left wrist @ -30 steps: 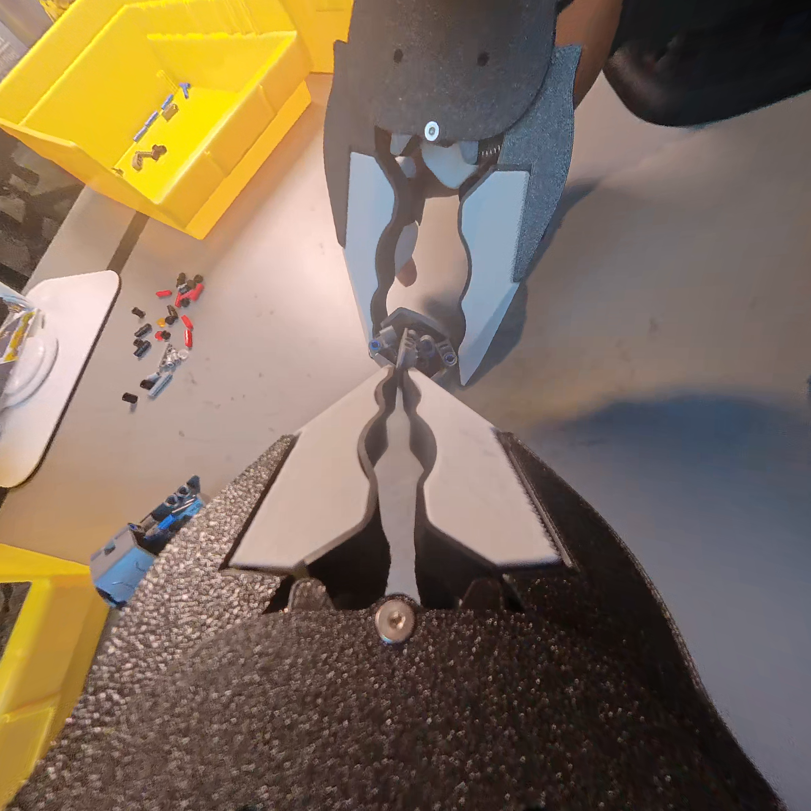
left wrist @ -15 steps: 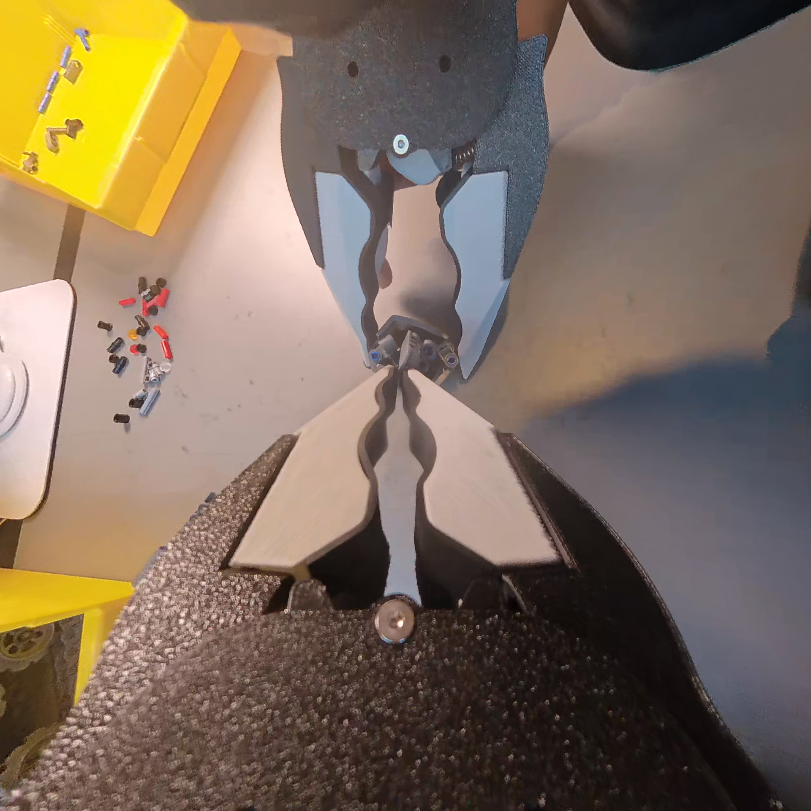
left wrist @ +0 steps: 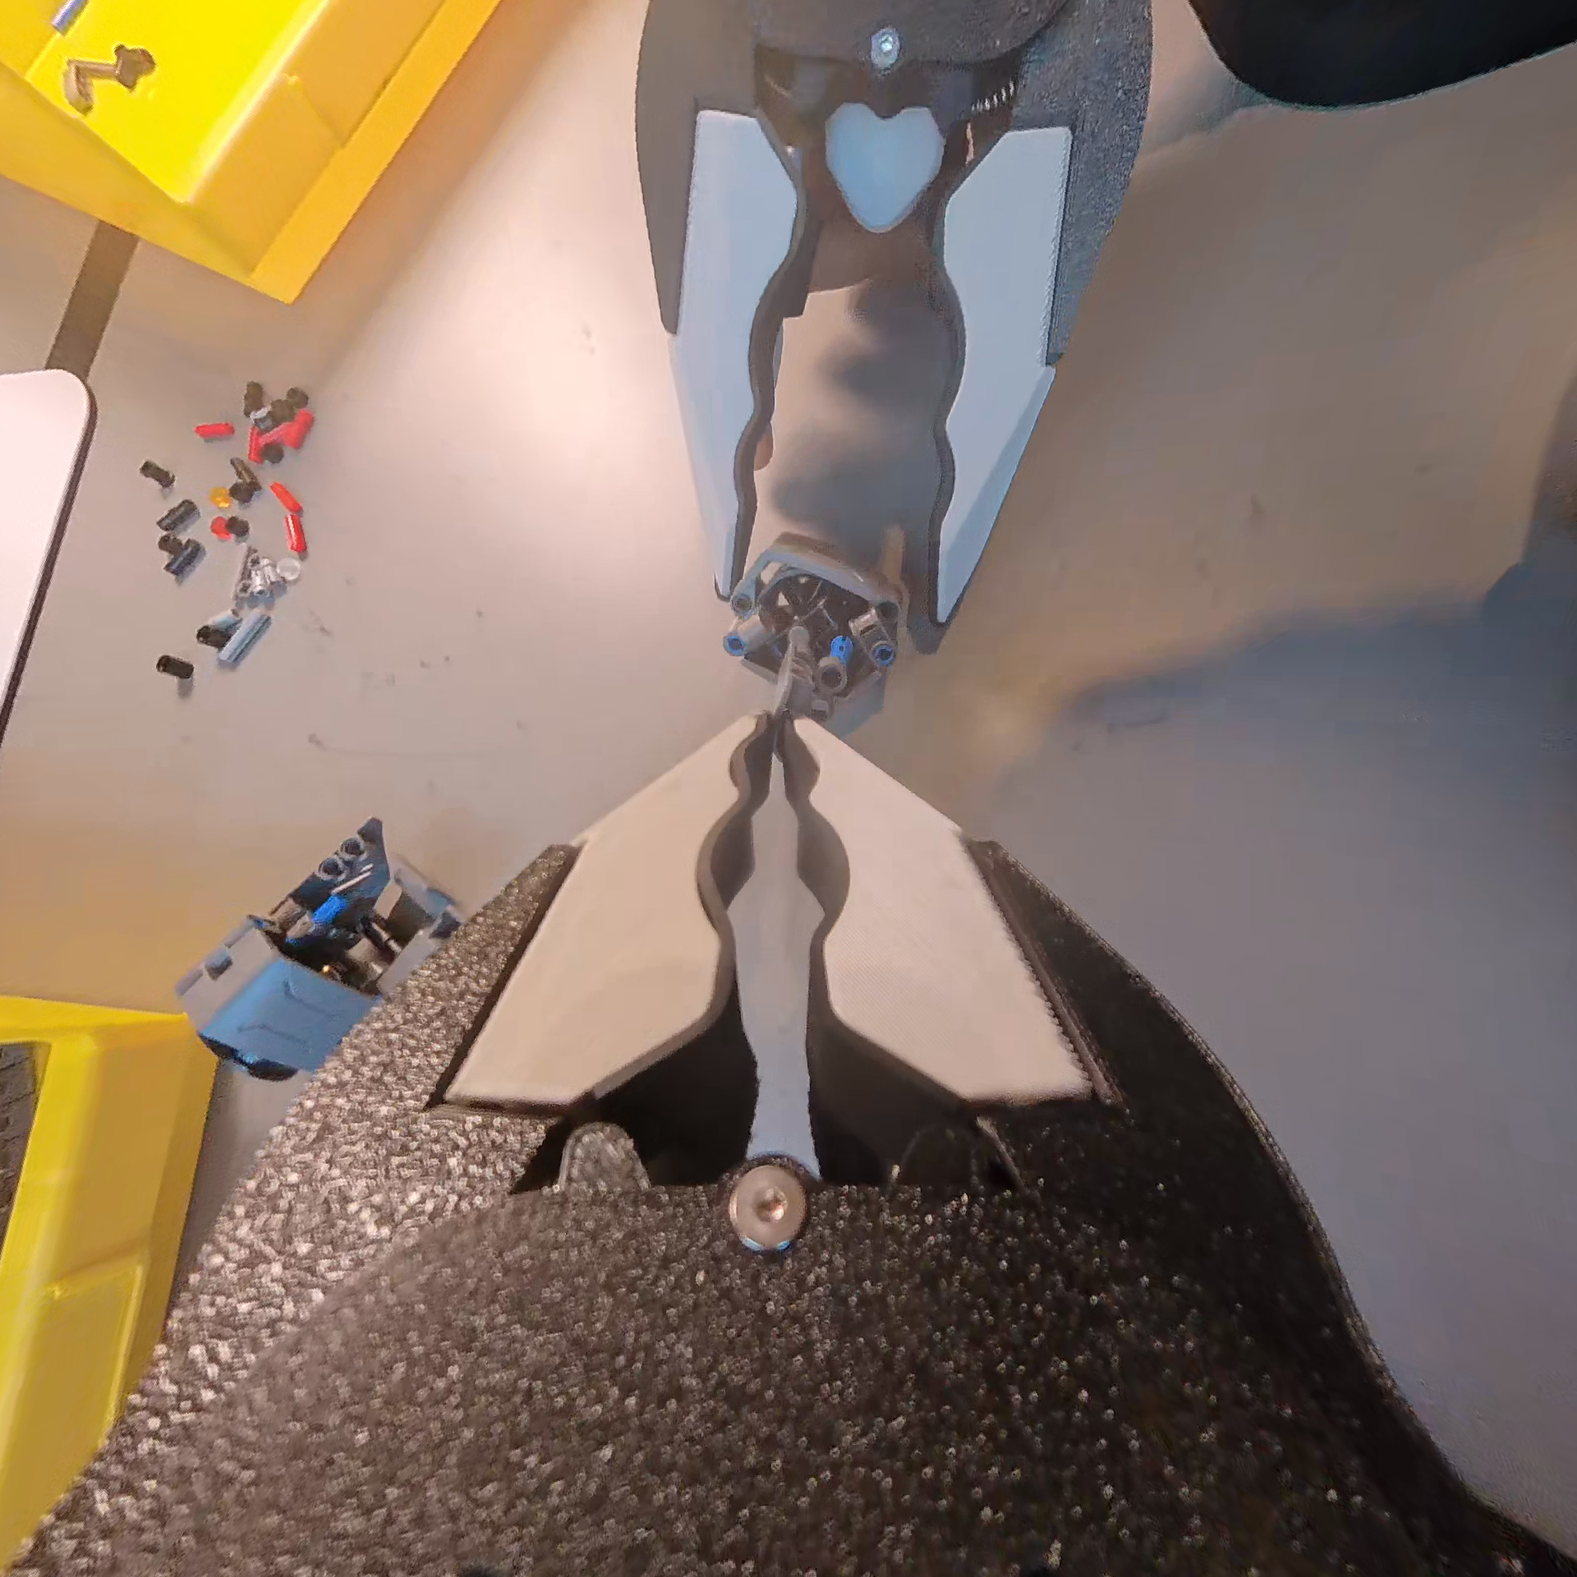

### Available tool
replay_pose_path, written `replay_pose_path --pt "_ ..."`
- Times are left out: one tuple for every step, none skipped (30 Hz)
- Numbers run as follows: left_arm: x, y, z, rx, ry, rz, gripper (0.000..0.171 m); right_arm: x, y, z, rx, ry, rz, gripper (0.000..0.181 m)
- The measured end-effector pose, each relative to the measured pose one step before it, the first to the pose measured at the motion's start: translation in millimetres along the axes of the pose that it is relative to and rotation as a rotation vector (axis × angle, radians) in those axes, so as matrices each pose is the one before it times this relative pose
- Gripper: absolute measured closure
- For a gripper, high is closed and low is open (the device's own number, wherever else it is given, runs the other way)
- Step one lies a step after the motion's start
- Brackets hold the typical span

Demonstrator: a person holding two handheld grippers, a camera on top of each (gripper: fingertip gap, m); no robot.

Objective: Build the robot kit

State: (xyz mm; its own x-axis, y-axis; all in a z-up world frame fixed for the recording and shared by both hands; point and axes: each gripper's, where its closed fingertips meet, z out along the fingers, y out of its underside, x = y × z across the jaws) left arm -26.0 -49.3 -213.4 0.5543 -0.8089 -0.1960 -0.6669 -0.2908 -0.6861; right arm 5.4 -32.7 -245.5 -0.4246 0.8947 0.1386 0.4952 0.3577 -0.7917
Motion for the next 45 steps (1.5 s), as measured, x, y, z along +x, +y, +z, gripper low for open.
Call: replay_pose_path --pt "-0.77 3.78 -1.24 0.00083 0.0039 -0.0006 0.171 0.92 -1.96 1.27 0.0051 0.0012 -0.0142 0.125" --pt "-0.74 3.99 0.65 0.00259 0.0018 -0.0023 0.171 0.56 -4.02 1.44 0.0169 -0.0017 -0.0151 0.124" --pt "0.38 2.34 1.60 0.01764 0.0082 -0.0123 0.171 1.34 -4.11 1.86 0.0163 0.0020 -0.0089 0.124" --pt "2.81 0.62 1.66 0.03022 0.0239 -0.0192 0.171 0.90 -0.78 2.61 -0.0046 -0.0020 -0.0076 0.125" --pt "2.20 -0.25 1.21 0.03384 0.0167 -0.0185 0.171 0.82 0.72 2.60 -0.0110 0.0010 -0.0120 0.128" --pt "-0.51 1.46 1.13 0.01749 -0.0012 -0.0195 0.171 0.84 -0.93 1.43 0.0012 0.0035 -0.0137 0.133" --pt "-0.98 3.21 0.98 0.00111 -0.0034 -0.0132 0.171 -0.26 -0.61 1.13 -0.0001 -0.0039 0.0005 0.133" --pt "0.05 4.28 1.15 -0.00829 0.0031 -0.0084 0.171 0.02 -0.68 0.69 -0.0004 -0.0027 0.0042 0.133" --pt "1.43 2.90 1.00 -0.00135 0.0118 -0.0096 0.171 0.08 -0.24 0.14 -0.0004 0.0000 0.0033 0.133" --pt "1.65 0.58 0.77 0.01192 0.0149 -0.0161 0.171 0.46 0.17 -0.20 -0.0012 0.0036 0.0034 0.133" --pt "0.44 0.00 -0.11 0.01370 0.0124 -0.0212 0.171 1.40 1.40 -0.17 -0.0084 0.0115 0.0050 0.133" --pt "-1.66 -0.25 -1.00 0.01366 0.0043 -0.0244 0.171 0.16 0.62 -0.78 -0.0039 0.0043 0.0037 0.133" --pt "-3.07 -1.45 -2.02 0.02170 0.0000 -0.0304 0.171 0.60 1.01 -0.95 -0.0091 0.0091 0.0035 0.133" --pt "-3.40 -3.15 -2.77 0.03309 0.0040 -0.0419 0.171 1.35 1.29 -0.93 -0.0141 0.0178 -0.0035 0.133" --pt "-2.84 -3.79 -3.05 0.03722 0.0124 -0.0526 0.171 0.87 1.04 -1.10 -0.0142 0.0188 -0.0125 0.133" --pt "-1.99 -4.02 -2.82 0.03965 0.0180 -0.0555 0.171 1.17 0.67 -0.78 -0.0135 0.0249 -0.0146 0.133" --pt "-0.94 -4.01 -2.51 0.04008 0.0227 -0.0525 0.171 -0.32 0.11 -0.24 -0.0110 0.0158 -0.0153 0.134" --pt "-0.16 -3.95 -1.89 0.03734 0.0240 -0.0466 0.170 -0.67 -0.27 0.18 -0.0112 0.0156 -0.0133 0.134" --pt "0.27 -3.19 -1.29 0.02924 0.0217 -0.0355 0.170 -1.70 -0.94 0.45 -0.0066 0.0092 -0.0146 0.134" --pt "-0.09 -1.90 -0.48 0.01798 0.0132 -0.0234 0.170 -1.07 -0.44 0.73 -0.0074 0.0102 -0.0093 0.134" --pt "-0.19 -0.77 0.16 0.00870 0.0080 -0.0141 0.170 -0.08 -0.11 0.63 -0.0068 0.0137 -0.0090 0.134" --pt "0.61 0.30 0.60 -0.00100 0.0088 -0.0080 0.170 -0.55 -0.18 -0.08 -0.0034 0.0065 -0.0152 0.134" --pt "1.34 0.82 0.74 -0.00609 0.0081 0.0009 0.170 -0.51 -0.41 -0.15 -0.0005 0.0029 -0.0114 0.134" --pt "1.16 0.96 0.75 -0.00726 0.0034 0.0067 0.170 -0.79 -0.85 0.07 0.0060 -0.0028 -0.0031 0.134" --pt "0.94 0.71 0.70 -0.00545 -0.0001 0.0087 0.170 -0.52 -0.58 0.15 0.0075 -0.0071 0.0053 0.133" --pt "1.57 0.36 0.55 -0.00214 0.0029 0.0087 0.170 -0.90 -0.08 0.11 0.0076 -0.0124 0.0106 0.131" --pt "1.84 -0.28 0.28 0.00129 0.0065 0.0068 0.170 -1.01 -0.02 -0.06 0.0099 -0.0148 0.0119 0.128" --pt "1.50 -0.81 0.20 0.00575 0.0053 0.0030 0.170 -0.65 -0.16 -0.35 0.0127 -0.0134 0.0162 0.127" --pt "1.51 -1.23 -0.05 0.00824 0.0080 -0.0009 0.170 -0.08 0.21 -0.45 0.0107 -0.0118 0.0188 0.126" --pt "1.89 -1.59 -0.14 0.01107 0.0126 -0.0037 0.170 -0.25 -0.29 -0.77 0.0119 -0.0118 0.0159 0.127" --pt "1.76 -2.00 -0.28 0.01453 0.0120 -0.0049 0.170 -0.27 -0.35 -0.82 0.0110 -0.0109 0.0143 0.127" --pt "1.42 -2.16 -0.50 0.01472 0.0107 -0.0055 0.170 -0.19 -1.04 -0.68 0.0124 -0.0080 0.0126 0.127" --pt "1.24 -1.72 -0.39 0.01258 0.0102 -0.0067 0.170 -0.41 -0.58 -0.38 0.0076 -0.0082 0.0122 0.127" --pt "0.62 -1.25 -0.27 0.00961 0.0067 -0.0063 0.171 -0.14 0.00 -0.07 0.0025 -0.0054 0.0073 0.127" --pt "0.26 -0.96 -0.26 0.00743 0.0041 -0.0046 0.171 0.15 0.32 0.07 0.0009 -0.0002 0.0010 0.127" --pt "0.41 -0.72 -0.25 0.00562 0.0036 -0.0027 0.170 0.16 0.43 0.22 -0.0009 0.0001 -0.0014 0.127" --pt "0.32 -0.85 -0.33 0.00529 0.0028 -0.0019 0.170 -0.11 -0.14 -0.09 0.0017 0.0000 -0.0015 0.127" --pt "0.39 -1.04 -0.26 0.00663 0.0018 -0.0015 0.170 -0.33 -0.54 -0.28 0.0023 -0.0021 -0.0013 0.127" --pt "0.34 -1.30 -0.37 0.00787 0.0018 -0.0017 0.170 0.82 -1.52 -1.01 0.0067 0.0052 -0.0015 0.127" --pt "0.50 -1.38 -0.42 0.00869 0.0035 -0.0037 0.170 1.23 -2.38 -1.45 0.0115 0.0052 0.0008 0.126" --pt "0.55 -1.56 -0.42 0.01014 0.0045 -0.0055 0.170 1.98 -4.62 -2.47 0.0220 0.0083 0.0062 0.125" --pt "0.86 -2.17 -0.22 0.01408 0.0055 -0.0060 0.170 2.20 -8.23 -3.54 0.0406 0.0086 0.0124 0.125" --pt "1.80 -2.91 -0.05 0.01858 0.0101 -0.0070 0.170 1.53 -11.33 -4.10 0.0538 0.0029 0.0223 0.125" --pt "2.81 -3.91 0.38 0.02551 0.0152 -0.0075 0.170 0.00 -12.15 -3.44 0.0544 -0.0071 0.0294 0.126" --pt "3.19 -4.06 0.84 0.02597 0.0163 -0.0062 0.170 -2.33 -11.45 -2.23 0.0501 -0.0189 0.0312 0.127"
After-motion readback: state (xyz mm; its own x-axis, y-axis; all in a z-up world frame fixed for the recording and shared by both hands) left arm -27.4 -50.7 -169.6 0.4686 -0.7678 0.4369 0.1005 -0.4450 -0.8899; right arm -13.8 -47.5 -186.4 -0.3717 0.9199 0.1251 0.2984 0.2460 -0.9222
